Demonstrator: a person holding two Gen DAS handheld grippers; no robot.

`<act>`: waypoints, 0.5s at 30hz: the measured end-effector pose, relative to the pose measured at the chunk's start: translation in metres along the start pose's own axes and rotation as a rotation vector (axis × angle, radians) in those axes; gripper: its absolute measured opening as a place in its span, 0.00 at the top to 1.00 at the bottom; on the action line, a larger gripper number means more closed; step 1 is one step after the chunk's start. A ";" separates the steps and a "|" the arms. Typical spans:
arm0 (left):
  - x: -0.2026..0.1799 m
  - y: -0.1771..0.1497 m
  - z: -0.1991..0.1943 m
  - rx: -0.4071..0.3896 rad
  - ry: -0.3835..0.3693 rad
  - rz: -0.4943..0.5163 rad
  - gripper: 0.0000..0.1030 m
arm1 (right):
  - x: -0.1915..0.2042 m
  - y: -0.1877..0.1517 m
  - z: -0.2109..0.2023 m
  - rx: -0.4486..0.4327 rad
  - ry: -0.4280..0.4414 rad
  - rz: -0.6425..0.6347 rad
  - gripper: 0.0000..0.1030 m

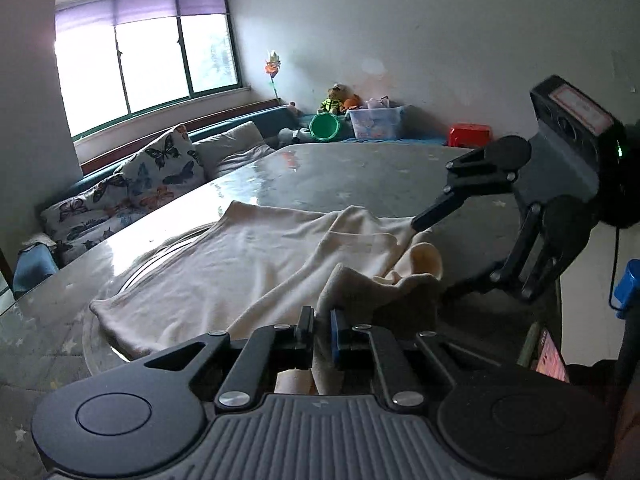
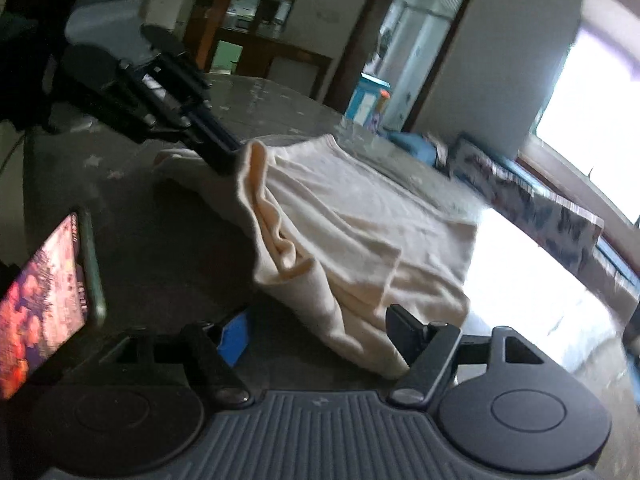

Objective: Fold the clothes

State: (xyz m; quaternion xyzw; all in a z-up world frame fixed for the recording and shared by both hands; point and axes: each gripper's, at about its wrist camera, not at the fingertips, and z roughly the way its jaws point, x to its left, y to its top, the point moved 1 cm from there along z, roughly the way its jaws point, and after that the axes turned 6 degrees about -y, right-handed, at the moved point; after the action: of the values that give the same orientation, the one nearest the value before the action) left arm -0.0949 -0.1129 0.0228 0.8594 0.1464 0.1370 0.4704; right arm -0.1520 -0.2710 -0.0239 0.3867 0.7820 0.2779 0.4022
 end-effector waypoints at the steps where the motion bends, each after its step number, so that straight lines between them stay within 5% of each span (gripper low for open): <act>1: 0.001 0.000 0.000 0.002 -0.002 -0.005 0.91 | 0.001 0.001 0.003 -0.010 -0.006 -0.006 0.36; 6: -0.002 -0.004 -0.002 0.023 -0.005 0.009 0.87 | -0.009 0.010 0.017 0.005 0.026 0.069 0.79; 14: -0.021 -0.014 -0.006 0.043 -0.004 0.090 0.70 | -0.035 0.030 0.016 -0.012 0.079 0.224 0.88; 15: -0.022 -0.015 -0.005 0.045 0.001 0.093 0.62 | -0.037 0.032 0.016 -0.016 0.080 0.231 0.88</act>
State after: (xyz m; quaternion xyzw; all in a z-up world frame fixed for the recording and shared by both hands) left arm -0.1194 -0.1093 0.0103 0.8756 0.1094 0.1558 0.4439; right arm -0.1122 -0.2824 0.0069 0.4596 0.7453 0.3440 0.3391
